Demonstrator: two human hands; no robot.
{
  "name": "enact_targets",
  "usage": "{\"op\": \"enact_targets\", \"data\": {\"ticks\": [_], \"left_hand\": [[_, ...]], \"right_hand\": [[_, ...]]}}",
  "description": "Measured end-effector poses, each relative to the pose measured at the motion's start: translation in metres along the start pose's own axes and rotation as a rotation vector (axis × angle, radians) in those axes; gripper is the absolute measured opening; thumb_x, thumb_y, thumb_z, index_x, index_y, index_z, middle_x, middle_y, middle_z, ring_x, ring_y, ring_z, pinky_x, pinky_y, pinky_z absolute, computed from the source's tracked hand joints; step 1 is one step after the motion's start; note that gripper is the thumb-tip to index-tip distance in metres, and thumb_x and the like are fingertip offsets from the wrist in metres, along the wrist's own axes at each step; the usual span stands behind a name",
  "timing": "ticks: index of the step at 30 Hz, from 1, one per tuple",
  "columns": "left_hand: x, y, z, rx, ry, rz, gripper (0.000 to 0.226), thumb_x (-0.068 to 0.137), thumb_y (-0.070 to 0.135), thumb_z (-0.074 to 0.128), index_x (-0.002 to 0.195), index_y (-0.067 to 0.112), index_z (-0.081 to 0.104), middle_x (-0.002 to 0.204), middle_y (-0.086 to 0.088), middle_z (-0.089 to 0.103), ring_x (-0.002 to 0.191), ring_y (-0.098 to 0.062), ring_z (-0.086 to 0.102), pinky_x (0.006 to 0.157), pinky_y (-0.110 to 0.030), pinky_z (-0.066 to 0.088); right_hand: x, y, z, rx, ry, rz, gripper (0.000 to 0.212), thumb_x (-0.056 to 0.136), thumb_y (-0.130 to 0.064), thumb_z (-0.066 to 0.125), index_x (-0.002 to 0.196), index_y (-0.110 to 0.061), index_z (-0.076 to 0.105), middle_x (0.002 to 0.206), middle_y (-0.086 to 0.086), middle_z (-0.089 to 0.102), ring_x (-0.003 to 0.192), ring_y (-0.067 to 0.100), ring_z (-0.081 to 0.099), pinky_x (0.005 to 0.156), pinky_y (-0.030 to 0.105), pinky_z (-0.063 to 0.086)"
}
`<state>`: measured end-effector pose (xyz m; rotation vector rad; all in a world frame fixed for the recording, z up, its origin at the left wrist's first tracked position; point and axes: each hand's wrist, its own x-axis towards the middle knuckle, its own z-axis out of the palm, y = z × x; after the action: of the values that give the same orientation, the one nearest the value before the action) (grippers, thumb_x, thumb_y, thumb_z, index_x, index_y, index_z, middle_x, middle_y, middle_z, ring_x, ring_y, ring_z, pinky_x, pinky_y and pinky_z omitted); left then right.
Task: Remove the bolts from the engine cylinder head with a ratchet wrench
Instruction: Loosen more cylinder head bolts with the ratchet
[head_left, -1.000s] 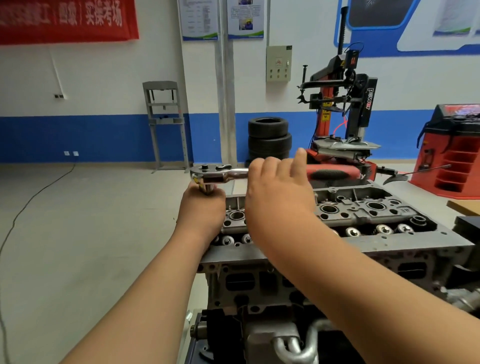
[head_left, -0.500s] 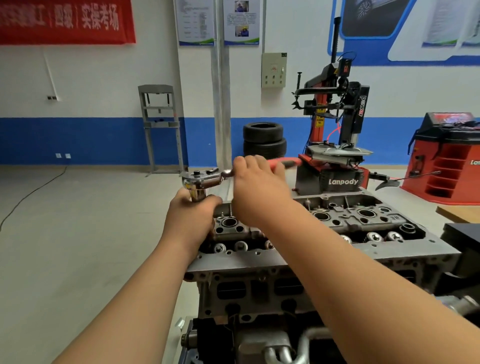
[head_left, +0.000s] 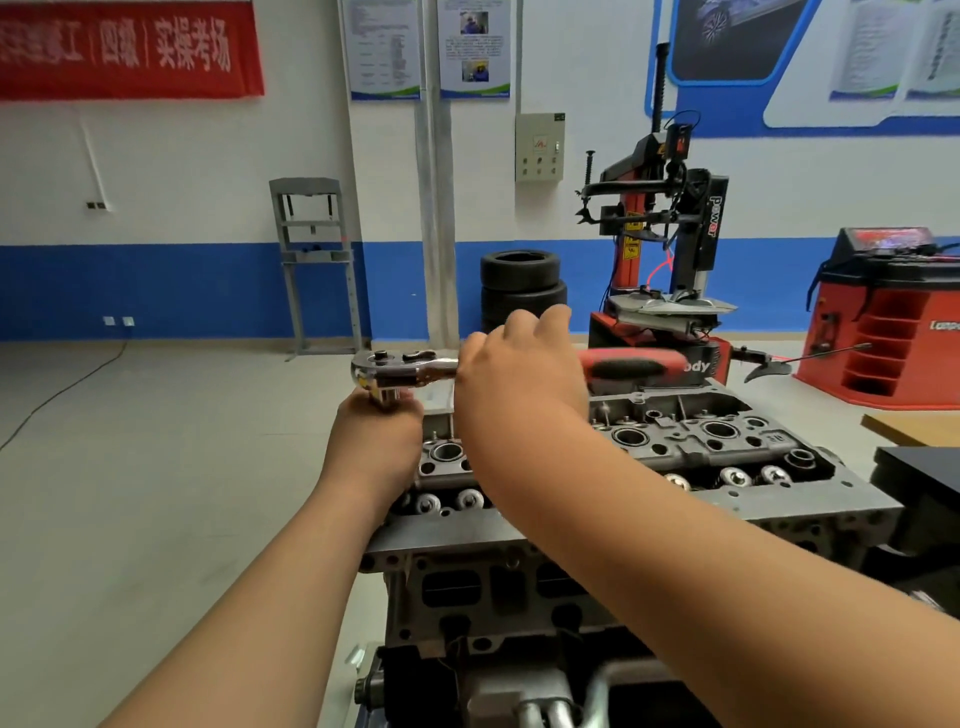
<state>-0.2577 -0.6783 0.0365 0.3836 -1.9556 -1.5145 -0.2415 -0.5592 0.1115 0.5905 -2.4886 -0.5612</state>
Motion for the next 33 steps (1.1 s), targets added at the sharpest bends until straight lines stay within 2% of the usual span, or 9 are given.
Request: {"op": "enact_targets", "data": {"ticks": [3,6,8,11,13,19,22,28,33], "left_hand": [[0.0,-0.003,-0.002,0.081,0.078,0.073,0.034,0.091,0.007,0.045,0.058,0.014,0.044,0.054,-0.006,0.047,0.05,-0.024,0.041,0.049,-0.026,0.034],[-0.006,0.001,-0.005,0.028,0.094,0.064,0.037,0.092,0.001,0.041,0.059,0.018,0.039,0.056,0.001,0.044,0.05,-0.012,0.04,0.044,-0.016,0.029],[-0.004,-0.002,-0.004,0.028,0.077,0.033,0.031,0.087,0.002,0.042,0.058,0.012,0.04,0.052,-0.004,0.044,0.048,-0.023,0.042,0.048,-0.022,0.033],[-0.004,-0.001,-0.003,-0.016,0.02,-0.002,0.018,0.08,0.014,0.053,0.064,0.01,0.05,0.052,-0.009,0.045,0.052,-0.027,0.042,0.055,-0.037,0.038],[-0.01,-0.002,-0.006,-0.095,-0.055,-0.013,0.015,0.079,0.018,0.063,0.065,0.016,0.055,0.049,-0.003,0.045,0.046,-0.022,0.042,0.054,-0.035,0.038],[-0.008,-0.001,-0.013,-0.24,-0.146,-0.015,0.018,0.083,0.012,0.068,0.071,0.023,0.061,0.045,0.005,0.049,0.038,-0.016,0.045,0.048,-0.027,0.039],[-0.008,-0.001,-0.014,-0.212,-0.181,-0.012,0.025,0.087,0.015,0.064,0.065,0.028,0.067,0.045,0.006,0.048,0.039,-0.015,0.045,0.05,-0.028,0.04],[-0.007,0.003,-0.004,-0.049,-0.044,-0.056,0.024,0.077,0.029,0.059,0.055,0.021,0.06,0.043,0.0,0.042,0.04,-0.02,0.038,0.052,-0.033,0.036],[-0.004,0.005,0.001,0.046,0.035,-0.04,0.027,0.079,0.019,0.051,0.053,0.012,0.048,0.047,-0.009,0.044,0.051,-0.03,0.044,0.057,-0.038,0.04]], "right_hand": [[-0.029,0.008,-0.018,0.158,0.057,-0.139,0.01,0.093,-0.02,0.044,0.093,-0.01,0.048,0.079,0.009,0.047,0.092,0.03,0.047,0.088,0.044,0.035],[-0.041,0.009,-0.021,0.331,0.086,-0.174,0.033,0.09,-0.01,0.048,0.066,-0.011,0.024,0.063,0.004,0.033,0.052,0.02,0.034,0.048,0.027,0.029],[-0.035,0.009,-0.01,0.363,0.172,-0.122,0.035,0.086,-0.01,0.05,0.064,-0.015,0.024,0.06,0.002,0.033,0.046,0.019,0.029,0.042,0.025,0.022],[-0.009,0.018,0.015,0.429,0.26,-0.032,0.026,0.087,-0.024,0.051,0.063,-0.021,0.041,0.058,-0.002,0.041,0.047,0.018,0.037,0.043,0.024,0.023],[0.015,0.023,0.031,0.47,0.262,-0.033,0.02,0.088,-0.033,0.05,0.073,-0.022,0.055,0.059,-0.005,0.045,0.052,0.018,0.044,0.047,0.025,0.027],[0.065,-0.004,0.054,0.669,0.232,-0.05,0.014,0.084,-0.032,0.054,0.082,-0.024,0.043,0.083,-0.003,0.047,0.092,0.023,0.044,0.094,0.039,0.03],[0.071,-0.011,0.056,0.73,0.185,-0.045,0.024,0.082,-0.027,0.059,0.095,-0.024,0.04,0.102,-0.001,0.051,0.107,0.023,0.044,0.105,0.043,0.025],[0.04,0.0,0.05,0.625,0.207,0.001,0.033,0.081,-0.031,0.059,0.096,-0.022,0.032,0.093,-0.004,0.038,0.104,0.023,0.043,0.1,0.046,0.025],[-0.021,0.013,0.025,0.363,0.213,-0.055,0.044,0.084,-0.026,0.056,0.121,-0.016,0.036,0.109,0.006,0.049,0.101,0.027,0.046,0.081,0.039,0.03]]}}
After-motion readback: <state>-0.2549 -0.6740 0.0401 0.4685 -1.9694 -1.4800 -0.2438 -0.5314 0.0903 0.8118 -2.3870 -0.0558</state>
